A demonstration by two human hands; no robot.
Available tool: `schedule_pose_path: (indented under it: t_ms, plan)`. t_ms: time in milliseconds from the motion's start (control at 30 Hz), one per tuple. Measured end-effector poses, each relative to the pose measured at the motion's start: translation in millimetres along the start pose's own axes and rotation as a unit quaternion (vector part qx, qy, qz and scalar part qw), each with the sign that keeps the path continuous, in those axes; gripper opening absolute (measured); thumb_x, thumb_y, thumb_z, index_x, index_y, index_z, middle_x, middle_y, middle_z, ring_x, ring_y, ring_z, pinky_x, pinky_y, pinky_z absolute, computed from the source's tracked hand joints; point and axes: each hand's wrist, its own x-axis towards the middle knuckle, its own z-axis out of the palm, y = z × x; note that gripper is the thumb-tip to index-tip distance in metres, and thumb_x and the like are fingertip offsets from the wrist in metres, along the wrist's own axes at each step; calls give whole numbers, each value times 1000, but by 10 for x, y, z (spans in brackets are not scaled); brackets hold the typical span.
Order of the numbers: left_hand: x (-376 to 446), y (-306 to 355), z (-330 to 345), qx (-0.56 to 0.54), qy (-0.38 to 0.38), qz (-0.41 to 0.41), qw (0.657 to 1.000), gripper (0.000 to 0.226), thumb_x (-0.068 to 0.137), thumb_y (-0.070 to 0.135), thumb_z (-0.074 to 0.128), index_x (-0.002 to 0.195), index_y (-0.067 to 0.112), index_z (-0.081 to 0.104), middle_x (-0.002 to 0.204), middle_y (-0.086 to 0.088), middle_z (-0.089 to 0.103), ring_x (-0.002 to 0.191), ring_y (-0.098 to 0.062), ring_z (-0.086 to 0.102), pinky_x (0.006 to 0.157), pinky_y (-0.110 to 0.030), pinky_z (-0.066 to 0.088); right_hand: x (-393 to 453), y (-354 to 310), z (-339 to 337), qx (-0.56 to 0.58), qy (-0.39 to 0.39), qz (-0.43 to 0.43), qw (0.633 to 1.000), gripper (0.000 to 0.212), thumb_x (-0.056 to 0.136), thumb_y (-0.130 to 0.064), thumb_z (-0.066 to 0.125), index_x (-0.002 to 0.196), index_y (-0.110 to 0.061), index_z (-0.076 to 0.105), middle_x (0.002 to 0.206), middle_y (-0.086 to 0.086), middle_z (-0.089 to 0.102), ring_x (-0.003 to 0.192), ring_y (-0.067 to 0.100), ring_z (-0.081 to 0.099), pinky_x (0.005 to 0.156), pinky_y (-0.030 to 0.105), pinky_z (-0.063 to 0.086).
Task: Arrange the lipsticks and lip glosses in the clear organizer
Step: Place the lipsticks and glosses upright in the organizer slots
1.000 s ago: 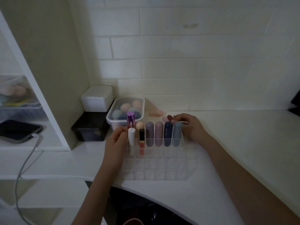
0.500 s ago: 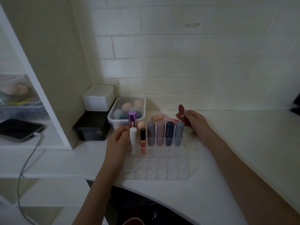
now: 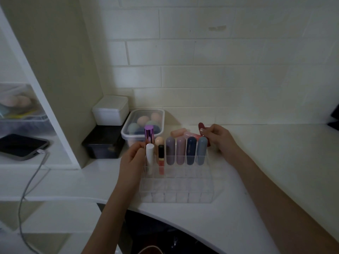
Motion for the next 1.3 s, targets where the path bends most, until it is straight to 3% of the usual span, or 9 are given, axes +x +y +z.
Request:
schedule_pose_path:
  t_ms: [67, 167, 300, 500, 633, 767, 967, 1133, 1300]
  plan:
    - [2, 1, 2, 0, 0, 1, 1000, 25, 95, 17, 43, 89, 5, 64, 93, -27, 62, 79, -26, 54, 71, -37, 45, 3, 20, 54, -27, -31, -7, 999, 26, 74, -19, 76, 68, -10, 52, 90, 4, 67, 80, 20, 60, 67, 28, 48]
    - [9, -5, 6, 5, 6, 0, 1000, 26, 96, 13, 42, 92, -1, 63, 94, -29, 61, 79, -25, 53, 69, -34, 44, 18, 35, 134, -158, -28, -37, 986, 21, 75, -3, 69, 65, -14, 54, 98, 1, 62, 91, 20, 58, 84, 35, 48]
    - [13, -8, 7, 5, 6, -2, 1000, 26, 95, 14, 42, 92, -1, 63, 92, -28, 61, 78, -25, 53, 67, -31, 44, 15, 43, 144, -299, -76, -35, 950, 22, 83, 0, 56, 90, -20, 58, 92, 1, 56, 86, 14, 51, 78, 25, 41]
    - [16, -22, -3, 9, 1, 2, 1000, 26, 96, 13, 42, 93, -1, 63, 95, -28, 61, 78, -24, 54, 68, -32, 45, 55, 21, 65, -93, 24, -48, 994, 18, 96, -17, 48, 95, -8, 63, 99, 5, 64, 91, 16, 58, 81, 22, 45]
    - [19, -27, 8, 9, 4, 4, 1000, 26, 95, 14, 42, 91, -2, 62, 93, -30, 61, 75, -23, 53, 66, -30, 44, 101, 71, -31, 1, 56, -20, 998, 22, 97, -6, 41, 86, -12, 59, 99, 4, 62, 95, 21, 57, 81, 23, 48]
    - [30, -39, 12, 10, 8, 1, 1000, 26, 95, 14, 42, 93, -3, 61, 95, -30, 60, 78, -25, 53, 68, -32, 44, 129, 116, -11, -88, 25, -50, 995, 11, 90, -2, 54, 92, -9, 61, 95, 6, 63, 83, 14, 58, 75, 16, 46]
    - [37, -48, 5, 6, 10, -2, 1000, 25, 95, 14, 43, 89, 7, 65, 86, -15, 64, 76, -20, 56, 66, -29, 46, 137, 129, 50, -144, -3, -50, 988, 18, 87, -13, 61, 81, -30, 61, 90, 2, 65, 87, 19, 59, 81, 33, 46]
    - [42, -31, 20, 4, 12, 1, 1000, 25, 95, 12, 43, 90, 0, 64, 83, -15, 61, 72, -18, 53, 58, -17, 45, 85, 66, 125, -189, -26, -25, 981, 16, 83, -25, 67, 96, -20, 61, 105, 1, 60, 96, 19, 55, 85, 28, 43]
    - [21, -8, 20, 3, 8, -2, 1000, 26, 95, 14, 41, 92, 3, 65, 91, -24, 63, 77, -22, 54, 66, -29, 45, 2, -7, 154, -221, -35, -48, 973, 19, 79, -16, 65, 97, -16, 62, 106, 2, 58, 104, 21, 53, 93, 32, 42]
